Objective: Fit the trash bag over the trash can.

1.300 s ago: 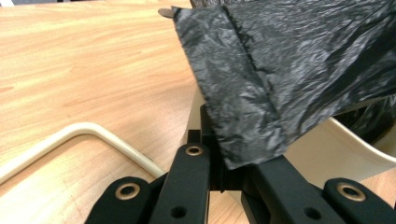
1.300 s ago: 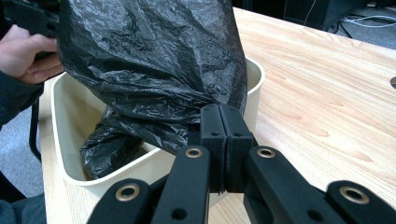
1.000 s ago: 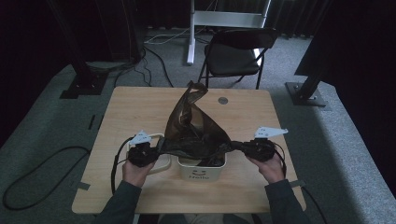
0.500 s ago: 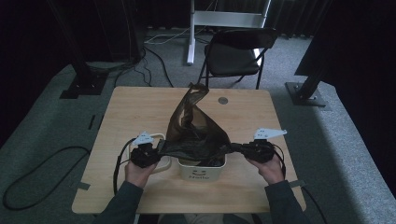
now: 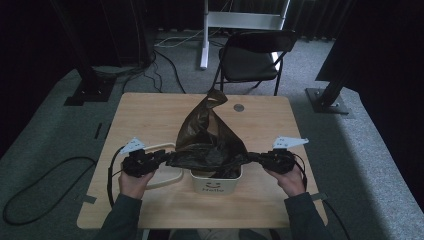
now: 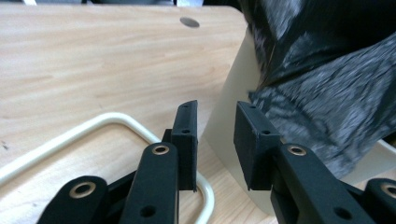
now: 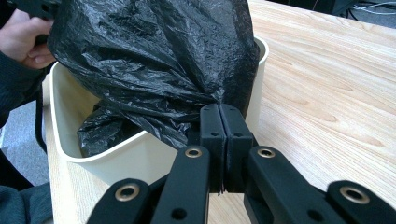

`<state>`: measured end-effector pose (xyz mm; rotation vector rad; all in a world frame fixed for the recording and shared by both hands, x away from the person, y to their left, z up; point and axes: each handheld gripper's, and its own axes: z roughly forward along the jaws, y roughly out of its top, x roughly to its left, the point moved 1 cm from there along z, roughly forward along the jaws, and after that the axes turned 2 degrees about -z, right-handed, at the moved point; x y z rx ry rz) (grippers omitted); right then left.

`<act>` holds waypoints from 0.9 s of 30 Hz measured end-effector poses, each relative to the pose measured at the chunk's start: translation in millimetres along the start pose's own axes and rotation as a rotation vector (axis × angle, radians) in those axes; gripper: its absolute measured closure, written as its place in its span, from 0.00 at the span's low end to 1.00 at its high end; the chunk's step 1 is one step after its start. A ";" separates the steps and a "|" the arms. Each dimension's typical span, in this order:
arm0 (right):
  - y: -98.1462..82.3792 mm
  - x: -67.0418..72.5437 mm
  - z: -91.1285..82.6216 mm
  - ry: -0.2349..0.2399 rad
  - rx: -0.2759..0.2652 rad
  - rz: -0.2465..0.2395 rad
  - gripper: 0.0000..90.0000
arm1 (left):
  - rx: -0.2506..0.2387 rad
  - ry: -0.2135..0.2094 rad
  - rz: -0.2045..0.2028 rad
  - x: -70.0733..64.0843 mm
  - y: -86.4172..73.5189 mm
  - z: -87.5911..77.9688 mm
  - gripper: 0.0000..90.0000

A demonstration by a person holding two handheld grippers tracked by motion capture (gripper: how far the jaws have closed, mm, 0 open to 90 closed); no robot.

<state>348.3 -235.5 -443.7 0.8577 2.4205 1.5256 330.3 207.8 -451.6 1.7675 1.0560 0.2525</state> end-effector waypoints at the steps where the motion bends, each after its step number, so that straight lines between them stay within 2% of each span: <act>1: 0.0 0.1 0.0 0.000 0.000 -0.001 0.99 | -0.006 -0.001 0.004 -0.4 1.9 -1.6 0.78; 15: 0.3 0.2 -0.7 0.001 -0.004 -0.005 0.99 | -0.037 -0.022 0.077 -17.7 26.2 1.5 0.68; 20: 0.2 0.5 0.2 0.002 -0.002 -0.005 0.99 | -0.051 -0.035 0.110 -28.8 37.2 6.6 0.62; 22: 0.4 0.8 0.7 0.004 -0.002 -0.006 0.99 | -0.047 -0.026 0.122 -33.6 41.6 10.6 0.59; 27: 0.9 1.1 1.1 0.005 -0.005 -0.005 0.99 | -0.057 -0.003 0.110 -39.9 48.3 24.5 0.56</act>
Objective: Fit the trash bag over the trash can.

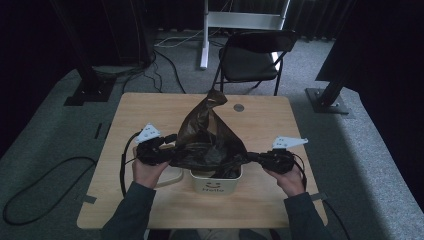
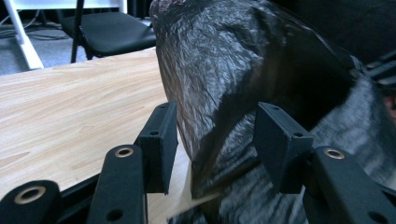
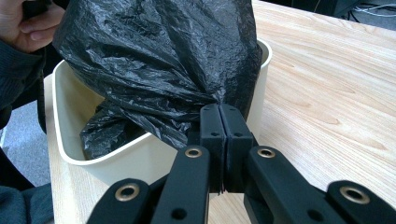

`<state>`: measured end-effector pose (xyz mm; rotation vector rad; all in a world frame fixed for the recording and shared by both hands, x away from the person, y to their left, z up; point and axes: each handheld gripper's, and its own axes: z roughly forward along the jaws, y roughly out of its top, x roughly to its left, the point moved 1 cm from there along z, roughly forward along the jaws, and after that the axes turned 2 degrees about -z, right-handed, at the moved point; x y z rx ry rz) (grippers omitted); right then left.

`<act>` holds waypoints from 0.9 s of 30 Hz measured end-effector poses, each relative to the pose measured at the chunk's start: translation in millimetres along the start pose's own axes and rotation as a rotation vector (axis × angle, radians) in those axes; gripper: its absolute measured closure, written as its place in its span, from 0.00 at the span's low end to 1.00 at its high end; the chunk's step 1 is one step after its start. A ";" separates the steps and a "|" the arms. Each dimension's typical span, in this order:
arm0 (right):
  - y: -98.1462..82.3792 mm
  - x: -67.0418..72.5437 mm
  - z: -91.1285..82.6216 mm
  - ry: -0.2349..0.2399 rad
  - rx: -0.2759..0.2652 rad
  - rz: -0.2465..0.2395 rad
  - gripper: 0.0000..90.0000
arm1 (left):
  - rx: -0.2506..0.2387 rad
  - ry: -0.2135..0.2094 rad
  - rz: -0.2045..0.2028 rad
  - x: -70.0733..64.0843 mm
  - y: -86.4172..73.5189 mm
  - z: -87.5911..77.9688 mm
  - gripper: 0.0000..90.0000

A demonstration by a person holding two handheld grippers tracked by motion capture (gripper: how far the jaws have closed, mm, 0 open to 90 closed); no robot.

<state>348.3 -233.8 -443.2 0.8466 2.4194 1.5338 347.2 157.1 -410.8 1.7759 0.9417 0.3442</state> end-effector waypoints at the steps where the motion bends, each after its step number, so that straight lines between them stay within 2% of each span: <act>1: -0.1 0.1 -0.1 0.000 0.000 0.000 0.99 | 0.008 0.006 0.002 -0.8 0.1 3.1 0.58; 3: -0.5 -0.2 -0.5 0.000 0.000 -0.001 0.99 | 0.023 0.029 0.016 -3.2 -0.8 7.4 0.72; 5: -1.0 -0.8 -1.5 -0.002 -0.001 0.002 0.99 | 0.036 0.027 0.022 -3.8 -2.0 9.3 0.88; 8: -1.4 -1.6 -4.4 -0.001 -0.006 0.004 0.99 | 0.044 0.035 0.033 -3.4 -3.1 8.1 1.00; 10: -0.9 -1.8 -6.7 0.002 -0.012 0.003 0.96 | 0.047 0.034 0.044 -4.5 -2.9 6.8 1.00; 13: 1.6 -1.2 -11.6 0.019 -0.032 -0.002 0.81 | 0.047 0.035 0.058 -6.0 -3.1 6.5 1.00; 18: 9.2 -1.3 -24.1 0.036 -0.081 -0.007 0.64 | 0.048 0.034 0.070 -7.1 -3.6 7.1 1.00; 22: 20.7 -1.0 -29.6 0.040 -0.106 -0.016 0.58 | 0.051 0.033 0.076 -7.9 -3.8 7.4 1.00; 27: 35.5 4.8 -22.5 0.047 -0.095 -0.045 0.53 | 0.050 0.029 0.078 -8.9 -3.7 8.1 1.00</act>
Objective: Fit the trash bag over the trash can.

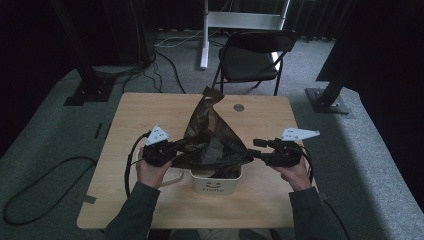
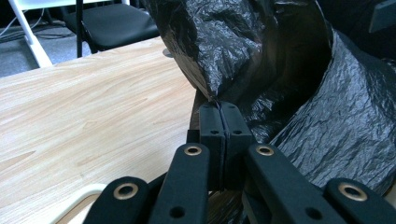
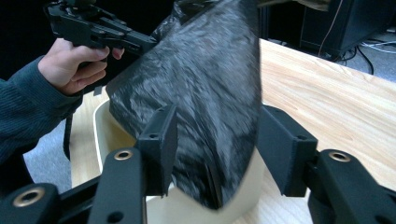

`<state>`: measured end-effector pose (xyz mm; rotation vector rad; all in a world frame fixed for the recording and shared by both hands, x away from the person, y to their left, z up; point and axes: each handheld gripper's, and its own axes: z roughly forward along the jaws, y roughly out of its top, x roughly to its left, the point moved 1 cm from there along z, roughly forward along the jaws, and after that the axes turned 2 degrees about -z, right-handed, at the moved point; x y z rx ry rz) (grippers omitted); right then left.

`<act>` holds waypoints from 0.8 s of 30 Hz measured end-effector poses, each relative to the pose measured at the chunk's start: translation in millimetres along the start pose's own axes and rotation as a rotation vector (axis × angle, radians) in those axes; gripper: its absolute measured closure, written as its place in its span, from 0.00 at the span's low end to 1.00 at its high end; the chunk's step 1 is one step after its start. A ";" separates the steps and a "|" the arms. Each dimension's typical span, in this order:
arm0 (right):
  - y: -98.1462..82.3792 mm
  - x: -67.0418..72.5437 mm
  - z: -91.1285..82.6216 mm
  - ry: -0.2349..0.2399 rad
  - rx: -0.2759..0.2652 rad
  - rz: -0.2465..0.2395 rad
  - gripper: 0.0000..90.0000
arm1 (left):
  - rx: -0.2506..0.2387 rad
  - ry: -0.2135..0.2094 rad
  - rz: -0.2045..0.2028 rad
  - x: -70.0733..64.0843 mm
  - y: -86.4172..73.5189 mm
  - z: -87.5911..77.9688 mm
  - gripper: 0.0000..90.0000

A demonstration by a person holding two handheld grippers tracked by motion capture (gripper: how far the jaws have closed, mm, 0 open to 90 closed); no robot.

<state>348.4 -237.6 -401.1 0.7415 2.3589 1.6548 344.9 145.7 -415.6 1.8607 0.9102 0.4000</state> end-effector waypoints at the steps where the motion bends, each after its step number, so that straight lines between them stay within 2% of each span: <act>1: 2.1 1.0 2.6 0.000 0.004 -0.007 0.52 | 0.002 -0.001 0.002 -0.1 -0.1 0.3 1.00; 2: 8.8 3.8 13.6 0.000 0.027 -0.023 0.49 | 0.002 -0.002 0.004 -0.4 -0.1 0.4 1.00; 9: 20.8 6.7 36.7 -0.001 0.066 -0.045 0.44 | -0.002 -0.001 0.005 -0.1 0.0 -0.7 1.00; 10: 25.2 9.0 44.4 -0.003 0.084 -0.060 0.44 | -0.002 -0.002 0.004 -0.2 -0.1 -0.8 1.00; 15: 32.6 13.8 59.3 -0.011 0.125 -0.086 0.44 | -0.003 -0.001 0.008 -1.3 -0.1 -1.1 1.00; 16: 34.1 15.2 65.4 -0.025 0.148 -0.099 0.47 | -0.002 0.000 0.012 -1.3 -0.3 -1.6 1.00; 17: 34.1 15.2 65.4 -0.025 0.148 -0.099 0.47 | -0.002 0.000 0.012 -1.3 -0.3 -1.6 1.00; 18: 34.0 14.8 69.7 -0.041 0.169 -0.108 0.56 | -0.003 0.001 0.013 -0.9 -0.5 -2.4 1.00; 19: 34.0 14.8 69.7 -0.041 0.169 -0.108 0.56 | -0.003 0.001 0.013 -0.9 -0.5 -2.4 1.00; 20: 32.8 14.1 71.9 -0.062 0.192 -0.116 0.71 | -0.004 0.002 0.014 -0.7 -0.8 -3.3 1.00; 21: 32.8 14.1 71.9 -0.062 0.192 -0.116 0.71 | -0.004 0.002 0.014 -0.7 -0.8 -3.3 1.00; 22: 31.3 13.3 72.0 -0.077 0.208 -0.120 0.83 | -0.006 0.002 0.012 -0.3 -1.1 -4.2 1.00; 23: 31.3 13.3 72.0 -0.077 0.208 -0.120 0.83 | -0.006 0.002 0.012 -0.3 -1.1 -4.2 1.00; 24: 30.1 12.4 69.9 -0.093 0.214 -0.117 0.95 | -0.007 0.005 0.009 0.2 -1.5 -5.1 1.00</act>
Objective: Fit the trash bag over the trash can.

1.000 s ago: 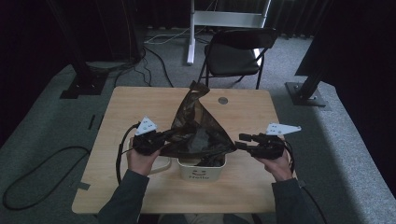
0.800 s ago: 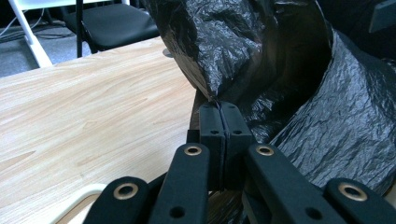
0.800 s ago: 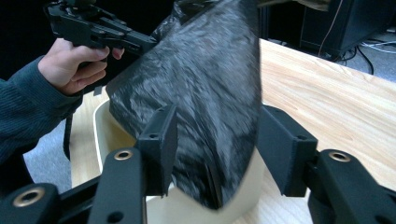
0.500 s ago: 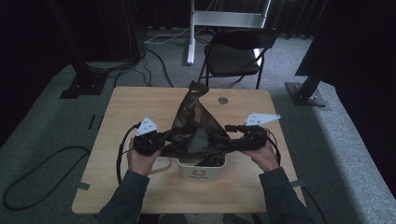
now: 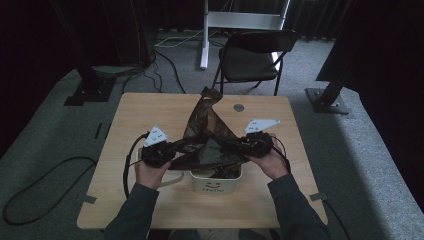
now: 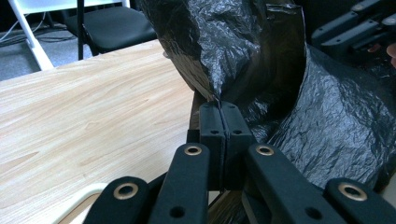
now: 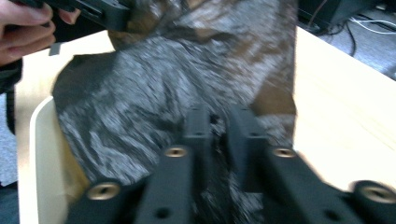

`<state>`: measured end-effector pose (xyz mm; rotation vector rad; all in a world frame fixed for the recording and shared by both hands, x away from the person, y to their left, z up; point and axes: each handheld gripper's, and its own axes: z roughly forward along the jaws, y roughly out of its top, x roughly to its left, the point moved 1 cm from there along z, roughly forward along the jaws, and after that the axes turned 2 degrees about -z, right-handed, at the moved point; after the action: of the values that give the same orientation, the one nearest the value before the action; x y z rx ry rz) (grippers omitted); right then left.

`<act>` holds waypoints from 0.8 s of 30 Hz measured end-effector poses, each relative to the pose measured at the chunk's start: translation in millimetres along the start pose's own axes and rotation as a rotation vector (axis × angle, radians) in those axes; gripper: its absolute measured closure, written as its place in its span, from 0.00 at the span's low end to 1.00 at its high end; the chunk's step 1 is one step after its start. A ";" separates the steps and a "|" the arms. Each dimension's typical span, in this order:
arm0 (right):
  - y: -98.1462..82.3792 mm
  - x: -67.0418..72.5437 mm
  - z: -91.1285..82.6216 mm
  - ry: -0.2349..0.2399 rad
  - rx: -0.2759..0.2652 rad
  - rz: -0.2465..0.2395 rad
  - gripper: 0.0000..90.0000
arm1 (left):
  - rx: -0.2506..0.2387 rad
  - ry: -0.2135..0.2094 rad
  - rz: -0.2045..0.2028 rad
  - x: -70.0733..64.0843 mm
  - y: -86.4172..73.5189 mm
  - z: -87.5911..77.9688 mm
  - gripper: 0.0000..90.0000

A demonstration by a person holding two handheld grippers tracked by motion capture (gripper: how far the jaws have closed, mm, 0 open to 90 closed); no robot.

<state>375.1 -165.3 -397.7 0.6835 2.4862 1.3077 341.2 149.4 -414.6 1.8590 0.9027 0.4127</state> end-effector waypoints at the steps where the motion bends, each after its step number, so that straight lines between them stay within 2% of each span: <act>1: 0.0 0.0 0.0 0.000 0.000 0.000 0.95 | 0.000 0.000 0.000 0.0 0.0 0.0 1.00; 2: -2.6 -2.1 -3.2 -0.007 -0.007 0.010 1.00 | 0.000 0.002 -0.003 0.2 -0.6 -0.7 1.00; 7: -7.0 -4.6 -10.1 -0.014 -0.021 0.021 1.00 | 0.002 0.003 -0.009 1.5 -3.3 -0.4 1.00; 8: -7.1 -4.7 -13.1 0.013 -0.057 0.035 0.70 | 0.004 0.002 -0.014 1.5 -4.8 0.9 1.00; 9: -7.1 -4.7 -13.1 0.013 -0.057 0.035 0.70 | 0.004 0.002 -0.014 1.5 -4.8 0.9 1.00; 10: -6.7 -4.9 -12.1 0.024 -0.057 0.058 0.46 | 0.007 0.001 -0.013 1.2 -5.3 1.8 1.00; 11: -6.7 -4.9 -12.1 0.024 -0.057 0.058 0.46 | 0.007 0.001 -0.013 1.2 -5.3 1.8 1.00; 12: -7.7 -4.7 -8.4 0.016 -0.033 0.059 0.38 | 0.006 -0.001 -0.013 0.8 -5.2 2.0 1.00; 13: -7.7 -4.7 -8.4 0.016 -0.033 0.059 0.38 | 0.003 -0.003 -0.014 0.3 -4.9 2.2 1.00; 14: -9.6 -4.4 -4.3 -0.003 -0.016 0.052 0.40 | 0.002 -0.003 -0.011 -0.1 -4.5 2.2 1.00; 15: -9.6 -4.4 -4.3 -0.003 -0.016 0.052 0.40 | 0.002 -0.003 -0.011 -0.1 -4.5 2.2 1.00; 16: -11.6 -3.3 -1.1 -0.014 0.000 0.043 0.50 | 0.002 -0.003 -0.009 -0.2 -4.2 1.8 1.00; 17: -11.6 -3.3 -1.1 -0.014 0.000 0.043 0.50 | 0.002 -0.003 -0.009 -0.2 -4.2 1.8 1.00; 18: -13.0 -2.5 -0.3 -0.030 0.015 0.031 0.67 | 0.003 -0.002 -0.008 -0.1 -4.8 1.2 1.00; 19: -13.0 -2.5 -0.3 -0.030 0.015 0.031 0.67 | 0.003 -0.002 -0.008 -0.1 -4.8 1.2 1.00; 20: -14.0 -3.4 -1.1 -0.036 0.024 0.035 0.84 | 0.002 -0.002 -0.012 0.3 -5.4 0.8 1.00; 21: -14.0 -3.4 -1.1 -0.036 0.024 0.035 0.84 | 0.004 -0.001 -0.014 0.7 -5.9 0.4 1.00; 22: -15.7 -5.4 -3.0 -0.041 0.032 0.044 0.96 | 0.003 -0.001 -0.019 1.6 -7.1 -0.1 1.00; 24: -18.0 -7.0 -6.2 -0.044 0.026 0.051 1.00 | 0.006 0.002 -0.022 2.6 -8.3 -0.6 1.00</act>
<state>373.3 -182.1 -409.0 0.7781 2.4705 1.2656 339.2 153.6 -422.0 1.8525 0.9261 0.3993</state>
